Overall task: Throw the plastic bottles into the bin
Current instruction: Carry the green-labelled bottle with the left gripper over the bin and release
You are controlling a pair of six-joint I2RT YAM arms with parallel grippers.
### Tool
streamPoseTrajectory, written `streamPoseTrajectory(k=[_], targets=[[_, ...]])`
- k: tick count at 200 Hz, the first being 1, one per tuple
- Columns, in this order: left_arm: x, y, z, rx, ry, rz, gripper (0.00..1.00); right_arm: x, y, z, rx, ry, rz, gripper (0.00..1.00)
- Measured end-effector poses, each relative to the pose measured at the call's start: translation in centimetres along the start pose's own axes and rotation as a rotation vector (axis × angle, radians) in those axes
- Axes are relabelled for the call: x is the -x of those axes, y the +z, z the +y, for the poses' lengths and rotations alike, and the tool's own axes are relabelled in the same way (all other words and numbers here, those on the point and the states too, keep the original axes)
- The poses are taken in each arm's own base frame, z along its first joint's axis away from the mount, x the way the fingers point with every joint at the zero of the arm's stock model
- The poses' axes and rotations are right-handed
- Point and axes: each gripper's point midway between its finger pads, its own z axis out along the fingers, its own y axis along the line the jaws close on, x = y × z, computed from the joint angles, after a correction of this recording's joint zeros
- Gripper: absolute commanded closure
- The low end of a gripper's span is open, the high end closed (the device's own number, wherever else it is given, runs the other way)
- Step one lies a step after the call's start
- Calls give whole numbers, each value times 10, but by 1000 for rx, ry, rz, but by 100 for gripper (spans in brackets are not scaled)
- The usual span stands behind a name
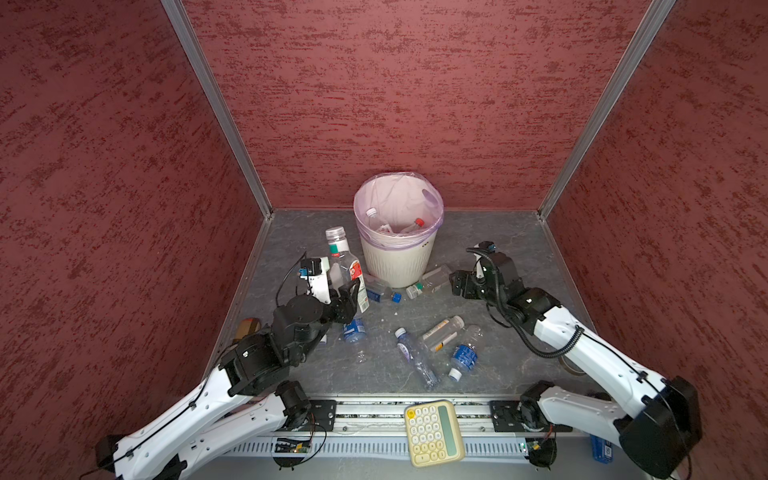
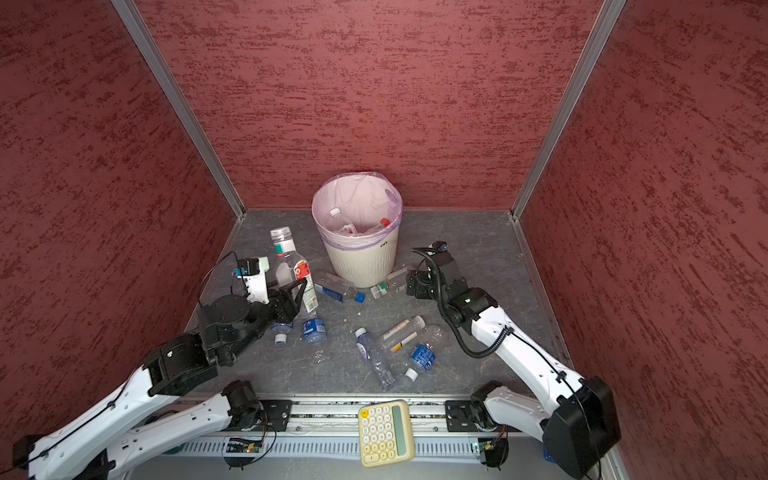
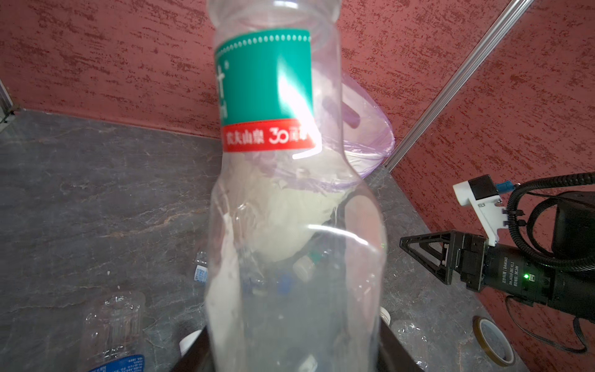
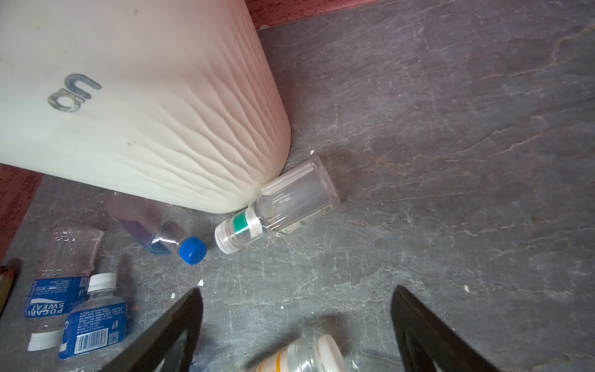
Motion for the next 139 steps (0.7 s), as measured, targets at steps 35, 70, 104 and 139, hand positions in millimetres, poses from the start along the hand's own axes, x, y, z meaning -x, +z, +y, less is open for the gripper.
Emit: streamPoseTrajectory(k=[35,70,104,139], targets=[[27,1,-11,-13,46,-49,47,-2,1,-1,0,0,0,8],[55,15,-20,-7,64,-86,47,-5,3,-2,-3,-1,6,8],[89,54,-23,-5,41,-100,47,-5,2,-2,0,1,2,8],[148,123,-35,-54,8,-135,39,-8,0,-4,2,8,-3,8]])
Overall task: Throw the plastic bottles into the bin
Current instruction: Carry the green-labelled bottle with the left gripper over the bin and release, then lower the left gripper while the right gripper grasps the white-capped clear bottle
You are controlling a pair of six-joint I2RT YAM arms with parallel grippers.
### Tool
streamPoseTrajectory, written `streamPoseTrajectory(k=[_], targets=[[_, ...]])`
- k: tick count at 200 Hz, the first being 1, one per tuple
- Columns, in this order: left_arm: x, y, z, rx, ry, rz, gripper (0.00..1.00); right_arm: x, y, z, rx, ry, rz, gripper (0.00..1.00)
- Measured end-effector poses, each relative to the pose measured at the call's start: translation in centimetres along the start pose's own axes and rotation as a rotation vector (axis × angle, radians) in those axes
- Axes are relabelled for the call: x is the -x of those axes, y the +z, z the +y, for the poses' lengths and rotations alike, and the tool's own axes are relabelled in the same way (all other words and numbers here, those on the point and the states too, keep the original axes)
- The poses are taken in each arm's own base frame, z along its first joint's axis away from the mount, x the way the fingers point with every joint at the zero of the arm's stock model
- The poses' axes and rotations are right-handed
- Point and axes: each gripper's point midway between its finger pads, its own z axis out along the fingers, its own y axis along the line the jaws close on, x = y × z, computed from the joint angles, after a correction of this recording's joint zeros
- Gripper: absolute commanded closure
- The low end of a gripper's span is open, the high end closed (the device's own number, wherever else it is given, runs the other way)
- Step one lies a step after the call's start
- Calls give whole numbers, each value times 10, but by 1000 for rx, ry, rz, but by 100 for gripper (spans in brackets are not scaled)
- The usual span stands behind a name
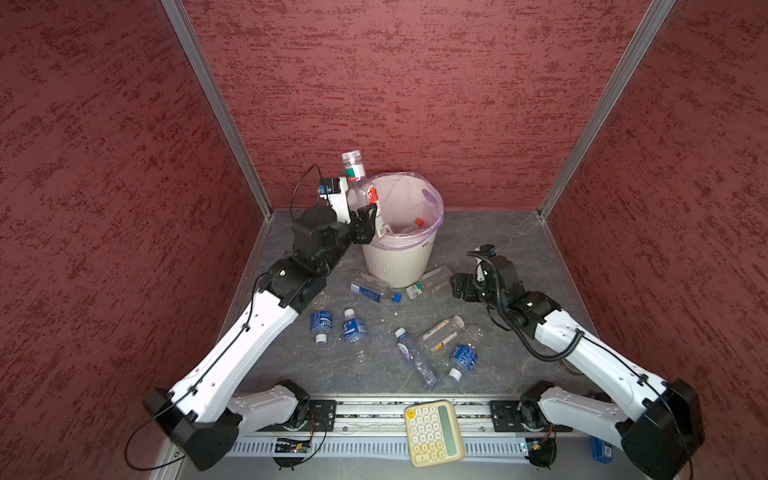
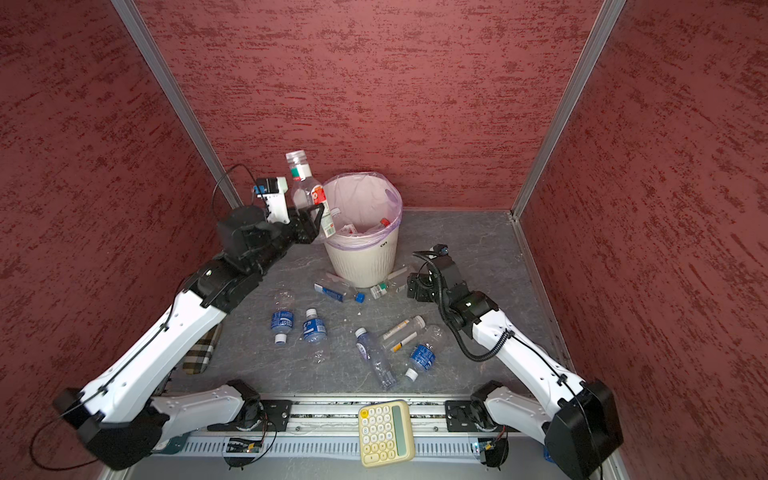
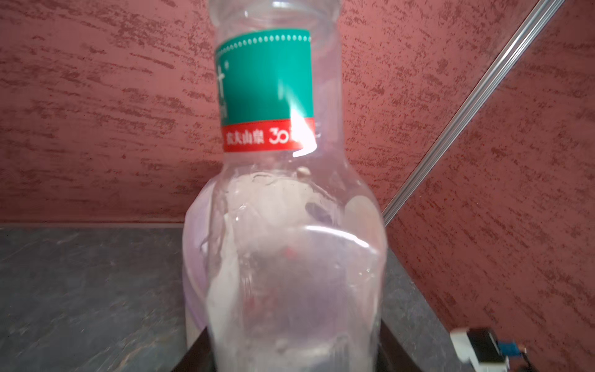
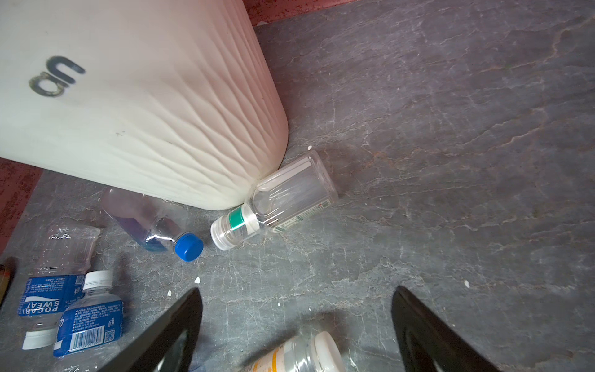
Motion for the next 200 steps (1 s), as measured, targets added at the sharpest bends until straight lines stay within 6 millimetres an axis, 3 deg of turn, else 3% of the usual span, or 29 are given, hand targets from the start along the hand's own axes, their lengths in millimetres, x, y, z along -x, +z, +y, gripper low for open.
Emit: streamPoseTrajectory(k=[27,40,62,86,145,165,200], targets=[[15,63,1,-29,-30,16,0,3,-6,1,10,6,-17,6],[5,83,10,-18,-39,48,0,6,-11,2,19,11,-33,6],[-16,90,19,-2,-43,107,1,10,-19,3,30,16,-52,6],[-10,78,14,-22,-44,97,1,9,-21,4,38,16,-47,6],[36,12,-2,-76,-38,-25,1,-5,-20,24,139,-15,20,10],[31,-2,1,-75,-36,-25,1,-13,-21,36,183,-51,49,10],[-4,-13,18,-39,-37,48,1,-41,-16,61,235,-131,125,10]])
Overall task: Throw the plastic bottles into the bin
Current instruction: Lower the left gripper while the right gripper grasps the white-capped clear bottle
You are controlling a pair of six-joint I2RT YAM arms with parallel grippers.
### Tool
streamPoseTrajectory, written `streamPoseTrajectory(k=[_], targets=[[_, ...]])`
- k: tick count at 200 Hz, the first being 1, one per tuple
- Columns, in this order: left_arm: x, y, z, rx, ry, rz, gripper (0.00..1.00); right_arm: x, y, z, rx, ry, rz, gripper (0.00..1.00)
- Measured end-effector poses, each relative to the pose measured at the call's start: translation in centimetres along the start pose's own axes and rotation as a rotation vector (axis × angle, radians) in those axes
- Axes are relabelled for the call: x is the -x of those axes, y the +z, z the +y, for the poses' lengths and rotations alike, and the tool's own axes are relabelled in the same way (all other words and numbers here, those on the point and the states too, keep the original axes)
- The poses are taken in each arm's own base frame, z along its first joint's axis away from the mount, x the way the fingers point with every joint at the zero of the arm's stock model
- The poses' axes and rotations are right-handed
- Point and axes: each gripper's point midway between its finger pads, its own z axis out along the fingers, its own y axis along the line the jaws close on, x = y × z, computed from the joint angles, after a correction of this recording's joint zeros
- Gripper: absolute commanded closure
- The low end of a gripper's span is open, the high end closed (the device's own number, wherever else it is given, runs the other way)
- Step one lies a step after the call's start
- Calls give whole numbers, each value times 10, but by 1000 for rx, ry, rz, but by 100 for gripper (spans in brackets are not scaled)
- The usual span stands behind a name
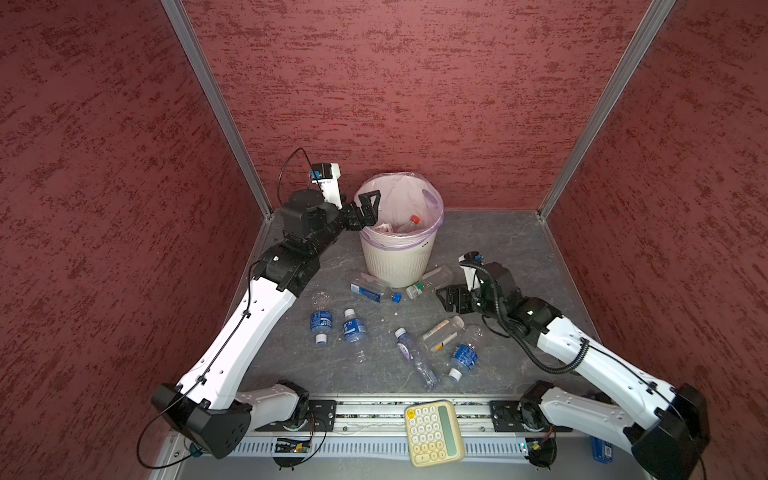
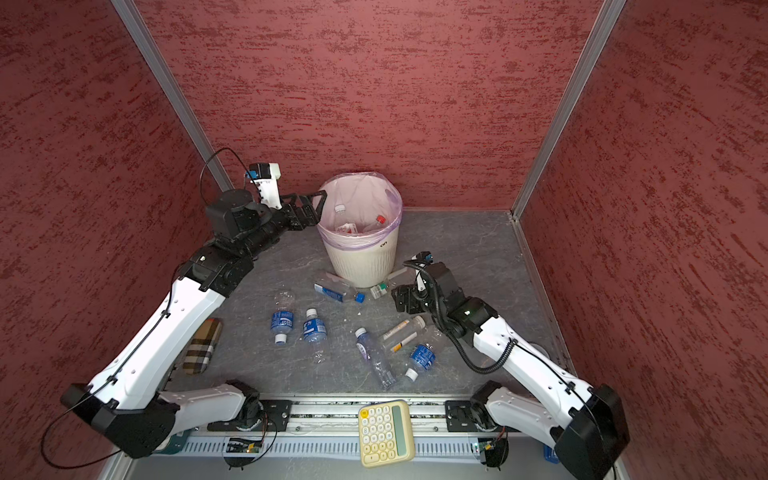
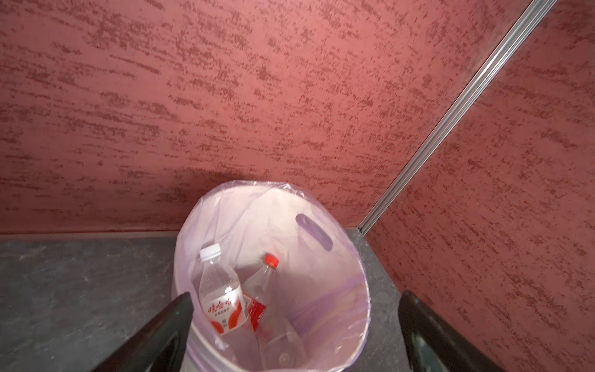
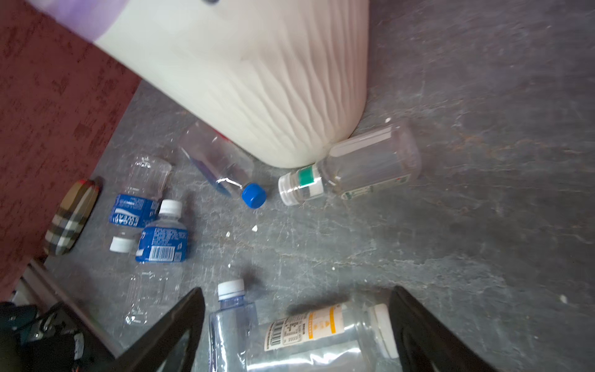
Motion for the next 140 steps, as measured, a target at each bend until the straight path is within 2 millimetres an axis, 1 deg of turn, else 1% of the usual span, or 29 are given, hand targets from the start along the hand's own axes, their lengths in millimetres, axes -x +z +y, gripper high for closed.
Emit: streamPoseTrajectory(k=[25,63,82,111,140], targets=[[-28,-9,13,29,-4,55,1,-16,10,10,7,-33,55,10],[-71,-30,33,74,-22,135,1,-24,16,13,2,-45,83,10],[-91,-38,41,91,-39,171,1,-32,23,13,-3,-49,113,10],[-127,-43,56,128,-70,246,1,-49,32,16,-17,-63,173,10],[-157,-47,66,154,-98,312,1,-60,32,17,-31,-61,207,10]])
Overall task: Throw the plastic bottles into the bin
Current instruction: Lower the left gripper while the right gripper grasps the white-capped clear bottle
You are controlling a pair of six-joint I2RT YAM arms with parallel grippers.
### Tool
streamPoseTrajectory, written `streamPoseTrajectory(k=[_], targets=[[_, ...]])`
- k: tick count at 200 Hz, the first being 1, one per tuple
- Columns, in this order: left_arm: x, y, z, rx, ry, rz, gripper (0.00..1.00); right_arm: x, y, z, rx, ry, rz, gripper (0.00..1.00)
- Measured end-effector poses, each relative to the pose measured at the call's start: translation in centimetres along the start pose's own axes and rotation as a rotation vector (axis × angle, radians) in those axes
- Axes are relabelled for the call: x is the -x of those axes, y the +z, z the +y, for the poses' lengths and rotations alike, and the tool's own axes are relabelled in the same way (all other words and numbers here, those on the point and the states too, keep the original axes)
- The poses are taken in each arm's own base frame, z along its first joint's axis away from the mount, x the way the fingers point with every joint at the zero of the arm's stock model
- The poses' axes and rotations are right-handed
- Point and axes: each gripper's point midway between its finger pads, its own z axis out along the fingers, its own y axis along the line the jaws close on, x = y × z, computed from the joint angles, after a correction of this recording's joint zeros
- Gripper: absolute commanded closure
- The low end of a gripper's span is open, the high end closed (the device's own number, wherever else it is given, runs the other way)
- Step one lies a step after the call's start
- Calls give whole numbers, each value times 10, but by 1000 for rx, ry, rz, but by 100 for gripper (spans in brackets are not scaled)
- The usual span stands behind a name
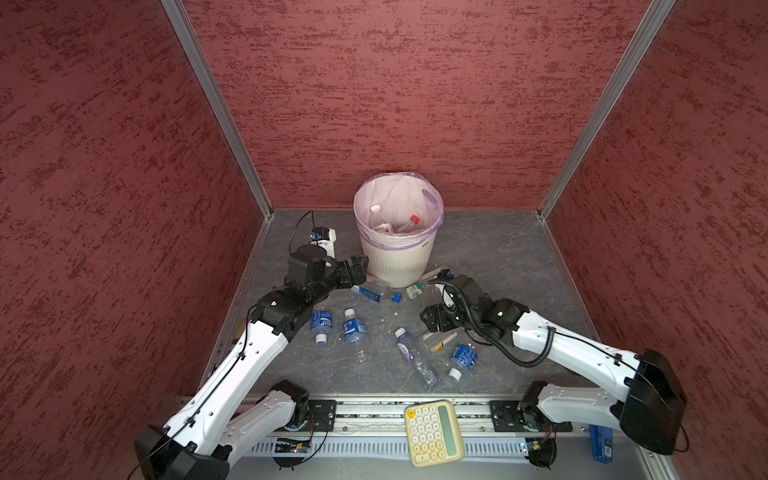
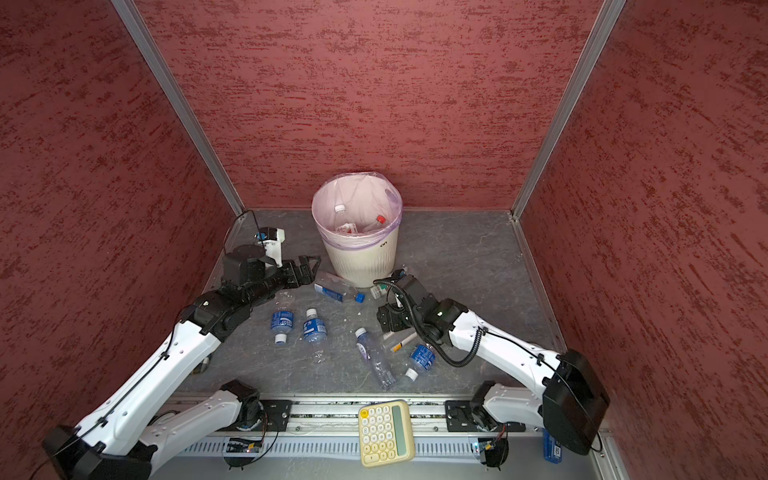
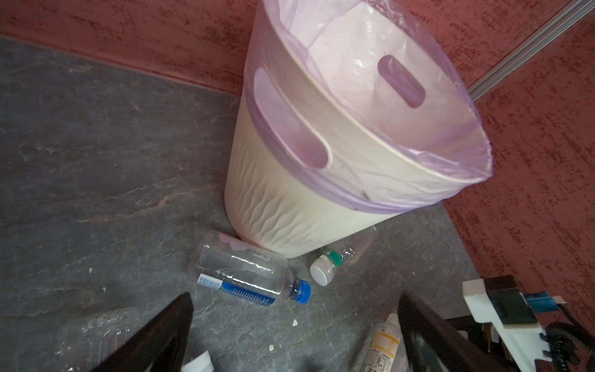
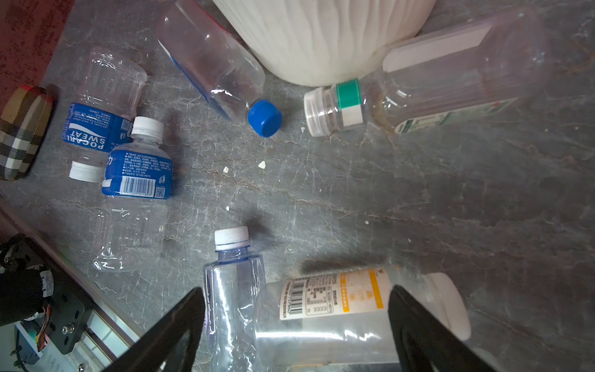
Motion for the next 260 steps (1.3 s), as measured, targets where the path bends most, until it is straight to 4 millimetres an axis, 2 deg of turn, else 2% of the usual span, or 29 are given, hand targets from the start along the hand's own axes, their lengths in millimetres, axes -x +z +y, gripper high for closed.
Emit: streamPoseTrajectory(k=[35,80,120,150,191,260], targets=[[-20,3,7,14,-21,47,1,-8,2,4,0,4,25,11],[-45,5,18,43,-45,106,1,-33,15,31,26,-86,113,12],[-70,10,28,73,-78,173,1,-33,23,52,42,-144,140,13],[-88,14,35,95,-105,227,0,-39,32,55,23,-182,180,15],[-102,17,41,112,-124,258,1,-61,49,55,-15,-243,273,17],[-114,17,50,132,-132,281,1,-65,63,73,-9,-305,308,19]])
